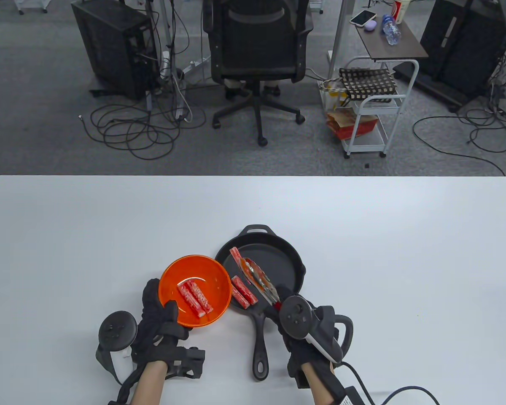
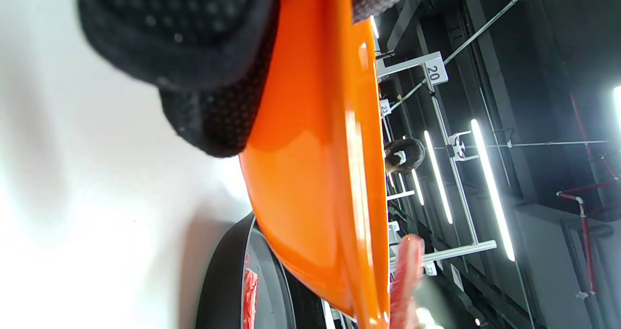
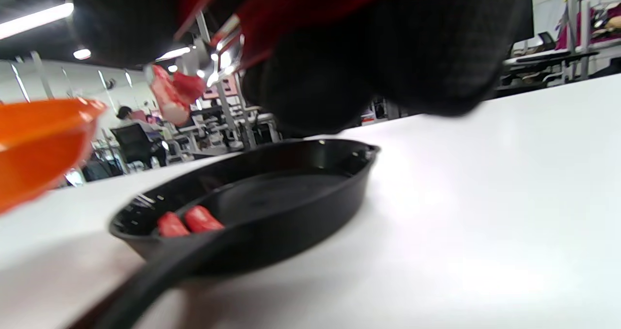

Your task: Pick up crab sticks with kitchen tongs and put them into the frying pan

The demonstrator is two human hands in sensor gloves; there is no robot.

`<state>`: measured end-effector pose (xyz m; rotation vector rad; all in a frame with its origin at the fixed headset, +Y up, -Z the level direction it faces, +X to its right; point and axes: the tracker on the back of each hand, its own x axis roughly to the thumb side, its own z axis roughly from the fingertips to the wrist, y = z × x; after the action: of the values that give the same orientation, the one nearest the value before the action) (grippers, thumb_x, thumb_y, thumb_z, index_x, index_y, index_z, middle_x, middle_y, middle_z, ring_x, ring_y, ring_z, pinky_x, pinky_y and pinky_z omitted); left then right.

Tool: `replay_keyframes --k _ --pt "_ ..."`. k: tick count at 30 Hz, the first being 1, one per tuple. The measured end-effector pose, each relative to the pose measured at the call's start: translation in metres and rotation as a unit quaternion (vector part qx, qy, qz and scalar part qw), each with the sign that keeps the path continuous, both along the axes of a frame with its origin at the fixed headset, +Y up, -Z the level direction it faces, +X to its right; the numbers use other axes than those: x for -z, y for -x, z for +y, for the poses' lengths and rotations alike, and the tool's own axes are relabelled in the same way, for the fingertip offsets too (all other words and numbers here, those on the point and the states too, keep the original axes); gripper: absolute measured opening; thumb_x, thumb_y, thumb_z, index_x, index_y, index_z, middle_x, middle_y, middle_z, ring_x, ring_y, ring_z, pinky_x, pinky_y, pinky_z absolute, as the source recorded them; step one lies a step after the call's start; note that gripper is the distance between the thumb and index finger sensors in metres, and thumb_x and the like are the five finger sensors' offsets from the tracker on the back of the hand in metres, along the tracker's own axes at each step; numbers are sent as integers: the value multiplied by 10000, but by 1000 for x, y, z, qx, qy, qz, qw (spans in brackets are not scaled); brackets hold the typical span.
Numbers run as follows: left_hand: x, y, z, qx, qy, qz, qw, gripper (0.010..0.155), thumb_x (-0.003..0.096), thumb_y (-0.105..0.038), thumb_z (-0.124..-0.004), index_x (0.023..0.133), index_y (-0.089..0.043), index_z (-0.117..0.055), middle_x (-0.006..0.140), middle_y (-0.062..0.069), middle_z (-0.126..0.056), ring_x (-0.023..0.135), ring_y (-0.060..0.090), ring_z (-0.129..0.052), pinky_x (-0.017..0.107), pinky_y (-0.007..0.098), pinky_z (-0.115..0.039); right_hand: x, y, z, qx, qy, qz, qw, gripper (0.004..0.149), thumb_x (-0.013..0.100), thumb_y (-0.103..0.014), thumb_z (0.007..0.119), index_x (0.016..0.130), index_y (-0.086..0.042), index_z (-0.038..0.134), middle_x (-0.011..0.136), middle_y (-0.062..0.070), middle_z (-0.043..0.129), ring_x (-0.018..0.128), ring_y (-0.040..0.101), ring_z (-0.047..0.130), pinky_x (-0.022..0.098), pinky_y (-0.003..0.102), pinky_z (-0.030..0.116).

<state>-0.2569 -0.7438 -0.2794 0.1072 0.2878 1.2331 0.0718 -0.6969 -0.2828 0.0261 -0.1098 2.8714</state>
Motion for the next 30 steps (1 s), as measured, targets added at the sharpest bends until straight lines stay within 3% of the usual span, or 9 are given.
replay_keyframes --k 11,30 --pt "-1 0 1 -4 0 0 1000 656 577 -237 -688 1143 -244 -356 1094 165 -642 315 295 -1066 153 267 -951 19 5 -31 -125 69 -5 990 605 495 -503 772 1028 -225 702 800 91 947 404 205 1049 263 385 912" --pt "-1 -1 1 -4 4 -2 1000 656 576 -237 -689 1143 -243 -358 1094 167 -641 315 295 -1066 153 267 -951 22 10 -35 -119 89 2 989 619 493 -511 774 1033 -219 699 805 93 943 411 206 1046 268 384 911"
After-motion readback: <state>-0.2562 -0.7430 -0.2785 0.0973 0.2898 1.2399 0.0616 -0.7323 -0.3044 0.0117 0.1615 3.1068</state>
